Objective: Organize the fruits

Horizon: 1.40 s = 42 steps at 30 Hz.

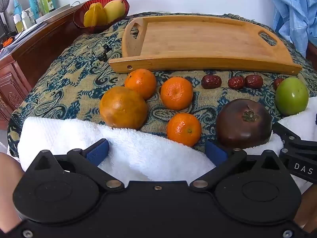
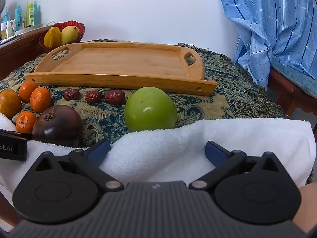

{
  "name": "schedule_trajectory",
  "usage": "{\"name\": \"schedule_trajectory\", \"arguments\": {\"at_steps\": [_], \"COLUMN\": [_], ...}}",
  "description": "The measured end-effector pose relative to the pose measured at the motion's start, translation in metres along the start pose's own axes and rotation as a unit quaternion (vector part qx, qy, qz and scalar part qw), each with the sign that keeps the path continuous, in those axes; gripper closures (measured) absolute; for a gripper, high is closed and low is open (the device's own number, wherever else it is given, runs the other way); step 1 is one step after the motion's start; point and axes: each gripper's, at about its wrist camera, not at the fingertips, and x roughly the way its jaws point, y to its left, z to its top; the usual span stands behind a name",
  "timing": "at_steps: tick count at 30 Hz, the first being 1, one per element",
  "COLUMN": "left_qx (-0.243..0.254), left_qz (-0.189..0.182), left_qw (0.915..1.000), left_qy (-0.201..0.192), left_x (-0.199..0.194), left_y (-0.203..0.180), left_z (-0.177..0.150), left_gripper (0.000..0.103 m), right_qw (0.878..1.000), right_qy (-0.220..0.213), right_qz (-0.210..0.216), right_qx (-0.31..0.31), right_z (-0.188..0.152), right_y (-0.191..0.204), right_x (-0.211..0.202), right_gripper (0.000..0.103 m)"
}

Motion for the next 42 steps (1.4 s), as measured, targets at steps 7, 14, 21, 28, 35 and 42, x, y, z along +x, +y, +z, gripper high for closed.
{"name": "schedule_trajectory", "arguments": {"at_steps": [7,14,21,28,35,42], "left_qx": [-0.001,0.003,0.004,0.004,0.004,0.004], "left_qz": [0.001,0.003,0.004,0.004,0.004,0.004], "left_qw": [1.0,1.0,1.0,1.0,1.0,1.0], "left_qy": [-0.005,0.002,0.002,0.002,0.002,0.002], "left_x": [0.0022,0.0026,0.0027,0.0014,0.0014,0.0014], "left_y": [0.0021,-0.0003,-0.0004,-0.0019,-0.0022,-0.0021], "left_z": [-0.003,0.0009,0.0013,-0.0001,-0.0003,0.0], "left_gripper": [0.0,0.0,0.0,0.0,0.0,0.0], "right_qw": [1.0,1.0,1.0,1.0,1.0,1.0], "right_qy": [0.003,0.005,0.005,0.005,0.005,0.004], "right_qz": [0.001,0.001,0.001,0.0,0.0,0.0], "right_qx": [-0.001,-0.002,-0.002,-0.003,-0.003,-0.003], "right_z": [0.0011,0.0014,0.0012,0.0008,0.0002,0.0], "right_y": [0.0002,0.0005,0.0006,0.0005,0.0005,0.0005], "right_x": [0.0002,0.0,-0.0003,-0.0004,-0.0006,-0.0008], "right_gripper": [0.0,0.0,0.0,0.0,0.0,0.0]}}
